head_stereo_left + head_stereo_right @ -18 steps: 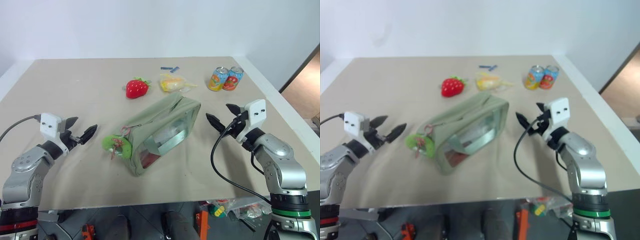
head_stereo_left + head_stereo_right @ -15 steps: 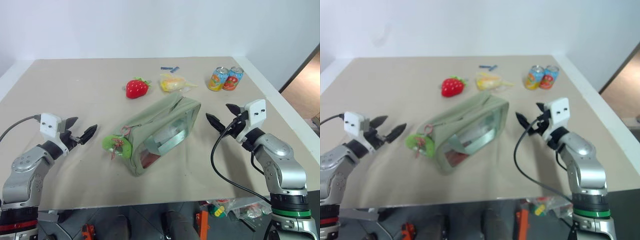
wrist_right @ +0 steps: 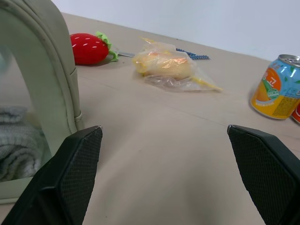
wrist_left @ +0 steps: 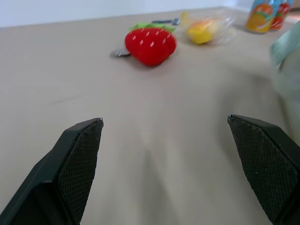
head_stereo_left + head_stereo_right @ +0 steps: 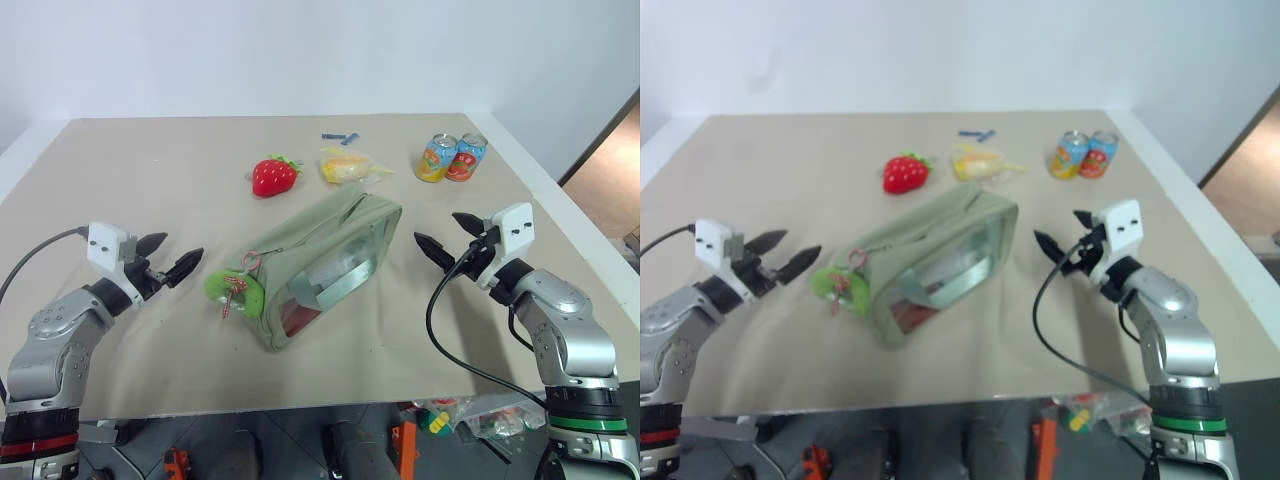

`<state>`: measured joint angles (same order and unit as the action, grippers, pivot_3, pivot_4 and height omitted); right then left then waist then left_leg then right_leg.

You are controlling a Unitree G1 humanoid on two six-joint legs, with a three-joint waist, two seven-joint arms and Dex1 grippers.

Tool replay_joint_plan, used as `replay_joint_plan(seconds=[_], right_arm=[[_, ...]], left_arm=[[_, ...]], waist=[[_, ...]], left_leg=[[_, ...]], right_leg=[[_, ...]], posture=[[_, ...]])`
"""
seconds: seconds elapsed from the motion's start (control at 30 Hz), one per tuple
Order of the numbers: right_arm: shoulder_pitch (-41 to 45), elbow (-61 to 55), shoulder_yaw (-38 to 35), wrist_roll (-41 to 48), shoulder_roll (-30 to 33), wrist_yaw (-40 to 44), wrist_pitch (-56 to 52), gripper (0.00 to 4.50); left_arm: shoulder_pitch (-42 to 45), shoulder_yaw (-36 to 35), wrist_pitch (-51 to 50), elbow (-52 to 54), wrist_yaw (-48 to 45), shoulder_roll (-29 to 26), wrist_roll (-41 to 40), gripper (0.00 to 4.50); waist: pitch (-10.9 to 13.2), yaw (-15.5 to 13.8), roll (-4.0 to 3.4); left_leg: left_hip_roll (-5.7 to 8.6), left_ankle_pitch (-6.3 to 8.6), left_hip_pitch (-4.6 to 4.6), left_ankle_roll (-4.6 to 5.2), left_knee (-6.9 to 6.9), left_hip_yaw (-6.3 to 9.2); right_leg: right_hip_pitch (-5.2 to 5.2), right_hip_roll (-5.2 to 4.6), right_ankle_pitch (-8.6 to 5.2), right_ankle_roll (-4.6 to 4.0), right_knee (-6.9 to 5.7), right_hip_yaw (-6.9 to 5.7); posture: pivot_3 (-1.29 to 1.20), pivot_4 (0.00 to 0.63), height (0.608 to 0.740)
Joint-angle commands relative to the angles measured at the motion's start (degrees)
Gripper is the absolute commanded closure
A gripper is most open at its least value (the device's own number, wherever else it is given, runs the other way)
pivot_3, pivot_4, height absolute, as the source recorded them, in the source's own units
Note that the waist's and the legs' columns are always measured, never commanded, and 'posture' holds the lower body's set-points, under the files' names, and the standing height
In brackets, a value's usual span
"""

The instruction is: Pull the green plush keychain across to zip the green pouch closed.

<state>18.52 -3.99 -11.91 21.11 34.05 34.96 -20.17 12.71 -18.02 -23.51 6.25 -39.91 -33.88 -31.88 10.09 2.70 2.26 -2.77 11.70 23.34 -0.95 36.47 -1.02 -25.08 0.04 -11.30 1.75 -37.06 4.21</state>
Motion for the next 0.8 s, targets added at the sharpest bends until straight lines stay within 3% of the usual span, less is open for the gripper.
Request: replay_joint_plan(seconds=[0.03, 0.17, 0.37, 0.53, 0.8], right_arm=[[3.2, -0.3, -3.3, 3.1, 4.5, 4.2, -1.7, 0.08], [7.2, 0.8, -2.8, 6.7, 10.9, 12.4, -5.5, 0.08], [19.8, 5.2, 3.3, 9.4, 15.6, 25.9, -9.0, 0.08], [29.9, 12.6, 11.5, 5.6, 10.3, 32.4, -5.2, 0.08], [34.1, 25.3, 16.5, -0.4, 6.4, 39.9, 4.0, 0.08]], left_arm=[[5.6, -1.7, -6.5, 8.3, -4.8, -4.8, -9.6, 0.09], [11.2, -0.8, -16.9, 15.5, -10.0, -10.7, -22.7, 0.09], [16.0, 4.1, -26.5, 20.7, -13.8, -16.2, -32.4, 0.09], [18.9, 7.8, -26.6, 20.1, -14.1, -15.6, -30.5, 0.09], [18.7, 9.1, -25.7, 21.1, -13.2, -14.6, -28.1, 0.09]], waist=[[0.0, 0.0, 0.02], [0.0, 0.0, 0.01], [0.2, 0.7, -0.14], [0.2, 1.1, -0.15], [0.2, 1.2, -0.16]], left_leg=[[0.00, 0.00, 0.01, 0.00, 0.01, 0.00], [0.01, 0.00, 0.02, 0.00, 0.02, -0.02], [-0.03, 0.10, -0.11, 0.15, -0.02, -0.06], [-0.18, 0.09, -0.15, 0.15, 0.01, 0.24], [-0.14, 0.12, 0.11, 0.15, 0.00, 0.30]], right_leg=[[-0.01, 0.00, 0.00, 0.00, 0.00, 0.00], [0.00, -0.01, 0.00, 0.03, 0.01, 0.03], [0.01, 0.13, -0.06, 0.01, -0.01, 0.11], [0.01, 0.52, 0.03, -0.14, -0.03, 0.13], [-0.12, 0.52, 0.03, -0.02, -0.05, 0.18]], posture=[[0.00, 0.150, 0.740], [0.00, 0.150, 0.740], [0.00, 0.150, 0.740], [0.00, 0.150, 0.740], [0.00, 0.150, 0.740]])
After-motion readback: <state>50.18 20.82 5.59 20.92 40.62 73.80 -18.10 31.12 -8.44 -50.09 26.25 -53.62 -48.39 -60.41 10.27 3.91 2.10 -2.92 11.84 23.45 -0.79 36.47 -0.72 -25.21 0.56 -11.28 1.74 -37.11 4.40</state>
